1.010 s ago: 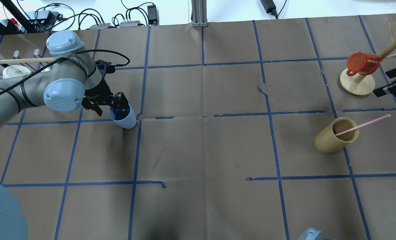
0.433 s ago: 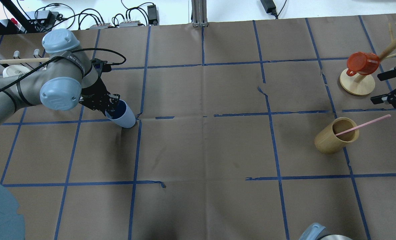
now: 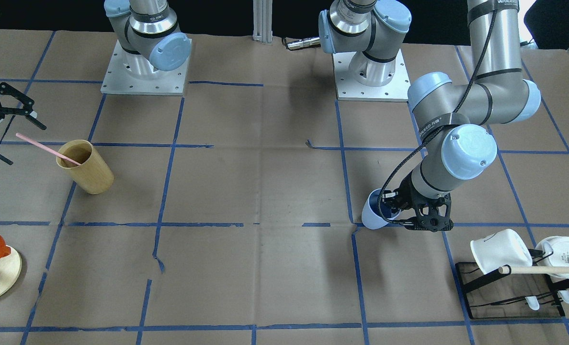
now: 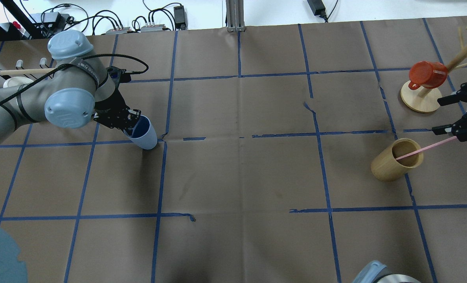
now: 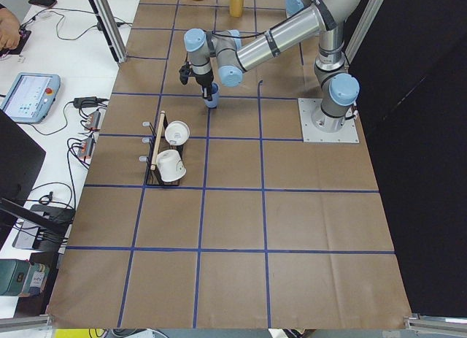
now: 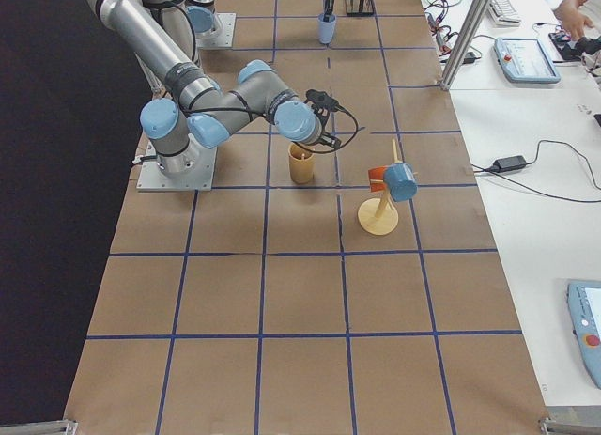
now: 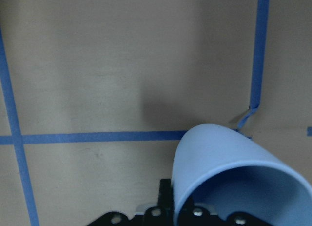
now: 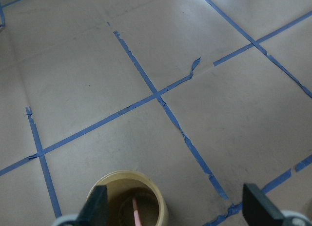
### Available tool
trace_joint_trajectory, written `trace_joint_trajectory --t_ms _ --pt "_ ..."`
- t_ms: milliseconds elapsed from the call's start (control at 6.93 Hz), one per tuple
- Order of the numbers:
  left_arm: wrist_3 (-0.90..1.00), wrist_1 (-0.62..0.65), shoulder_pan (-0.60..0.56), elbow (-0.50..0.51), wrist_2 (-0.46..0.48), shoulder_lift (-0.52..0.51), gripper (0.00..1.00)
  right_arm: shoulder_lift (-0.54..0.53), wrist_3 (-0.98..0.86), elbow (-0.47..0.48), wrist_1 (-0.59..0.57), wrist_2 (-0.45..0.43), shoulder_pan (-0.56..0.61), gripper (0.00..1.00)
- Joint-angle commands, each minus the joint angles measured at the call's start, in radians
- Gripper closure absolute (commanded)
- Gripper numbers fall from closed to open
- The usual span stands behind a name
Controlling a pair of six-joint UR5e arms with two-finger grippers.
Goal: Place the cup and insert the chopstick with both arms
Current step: 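Set the blue cup at table center while right gripper grasps pink chopstick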
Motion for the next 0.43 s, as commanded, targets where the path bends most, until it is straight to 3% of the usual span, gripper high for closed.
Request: trace_joint_trajectory --t_ms 0,288 --pt "-0.120 -0.042 -0.068 0.005 -0.043 0.060 0.96 0.000 -0.065 0.022 0.003 0.009 -0.037 0.03" --pt "-0.332 -0.026 -0.264 0.047 -0.045 0.044 0.96 0.003 -0.130 0.048 -0.002 0.004 -0.042 0.04"
